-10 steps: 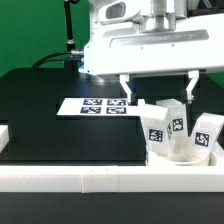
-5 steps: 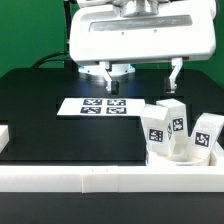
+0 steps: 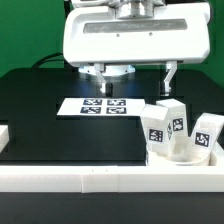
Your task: Assemble stool
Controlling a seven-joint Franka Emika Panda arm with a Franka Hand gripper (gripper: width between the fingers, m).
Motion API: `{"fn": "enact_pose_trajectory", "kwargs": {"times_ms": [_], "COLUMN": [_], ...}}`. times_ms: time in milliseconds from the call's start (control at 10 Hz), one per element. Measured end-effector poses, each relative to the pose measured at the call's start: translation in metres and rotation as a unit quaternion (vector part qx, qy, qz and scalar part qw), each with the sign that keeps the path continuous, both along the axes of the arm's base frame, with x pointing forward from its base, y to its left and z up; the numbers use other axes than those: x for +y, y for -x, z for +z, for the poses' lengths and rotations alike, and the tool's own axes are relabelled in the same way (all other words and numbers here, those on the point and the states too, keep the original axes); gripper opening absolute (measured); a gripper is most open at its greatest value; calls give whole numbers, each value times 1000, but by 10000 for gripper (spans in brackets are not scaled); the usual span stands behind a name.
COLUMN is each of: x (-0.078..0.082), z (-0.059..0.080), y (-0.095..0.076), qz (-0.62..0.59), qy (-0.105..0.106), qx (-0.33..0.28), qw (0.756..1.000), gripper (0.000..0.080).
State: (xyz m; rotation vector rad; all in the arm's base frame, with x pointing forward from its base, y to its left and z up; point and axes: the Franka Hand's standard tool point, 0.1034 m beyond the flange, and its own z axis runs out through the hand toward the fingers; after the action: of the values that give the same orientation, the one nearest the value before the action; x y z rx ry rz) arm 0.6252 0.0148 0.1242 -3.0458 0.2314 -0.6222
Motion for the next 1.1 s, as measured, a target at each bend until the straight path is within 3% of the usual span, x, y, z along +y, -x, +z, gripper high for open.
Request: {"fn": "enact_pose_trajectory", "kwargs": {"times_ms": [200,300,600,700,900,1100], "x": [0,6,5,4,4,14], "z": [-1,-6,-1,0,-2,-4], "y": [0,6,2,-6,-4,-7], "qz": [1,17,36,36,65,194], "qy": [0,-15,-43,-37,-29,8], "qx": [3,73,207,187,187,182], "qw": [1000,997,977,981,980,964], "gripper": [650,650,650,650,650,650]}}
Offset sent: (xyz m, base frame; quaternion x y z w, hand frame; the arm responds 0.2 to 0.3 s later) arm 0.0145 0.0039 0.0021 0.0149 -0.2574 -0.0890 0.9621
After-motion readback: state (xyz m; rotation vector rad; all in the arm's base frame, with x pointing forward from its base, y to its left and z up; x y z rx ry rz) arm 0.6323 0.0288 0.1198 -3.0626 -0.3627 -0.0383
